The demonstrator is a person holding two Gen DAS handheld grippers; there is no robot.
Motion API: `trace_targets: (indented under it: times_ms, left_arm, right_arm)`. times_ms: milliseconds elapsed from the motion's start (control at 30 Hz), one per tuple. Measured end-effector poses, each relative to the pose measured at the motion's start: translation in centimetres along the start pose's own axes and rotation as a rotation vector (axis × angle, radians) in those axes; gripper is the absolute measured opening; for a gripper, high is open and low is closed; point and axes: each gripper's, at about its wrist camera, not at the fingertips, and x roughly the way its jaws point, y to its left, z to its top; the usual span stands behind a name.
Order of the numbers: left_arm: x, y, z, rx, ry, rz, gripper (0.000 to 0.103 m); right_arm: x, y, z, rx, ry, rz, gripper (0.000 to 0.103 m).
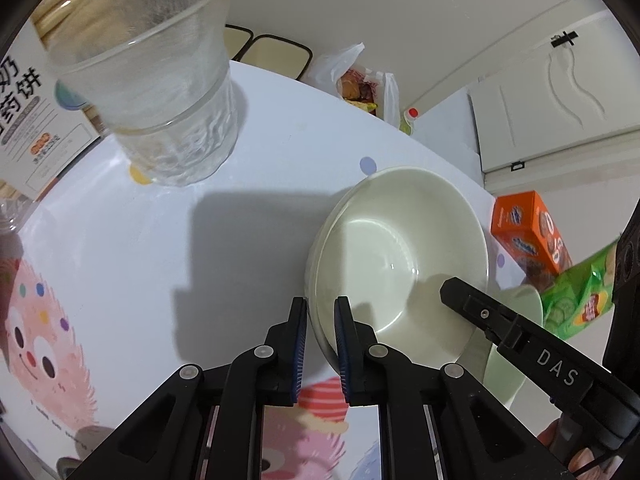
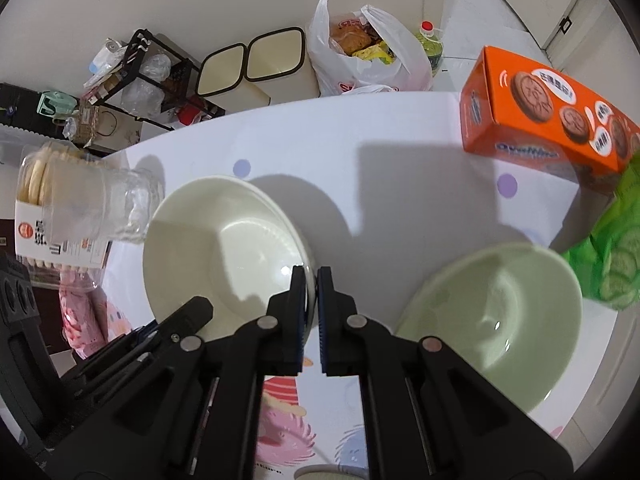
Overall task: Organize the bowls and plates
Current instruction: 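Carry the cream bowl with both grippers, lower it into the green bowl, open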
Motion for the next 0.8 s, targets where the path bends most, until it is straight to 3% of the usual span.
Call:
trace_targets:
  times_ms: [333,800]
  left_arm:
    - [-3.2,-0.2,-3.9,0.037,-0.008,-0.021,0.013]
    - [-8.5,-1.6,-12.0,0.172,-0.059,-0.016,0.013]
  right_arm:
    - [-3.0,0.7,-3.9,-0.009,-0.041,-0.015,0.007]
    - [-8.8,0.7,-12.7,-0.001,-0.133,-0.009,0.007]
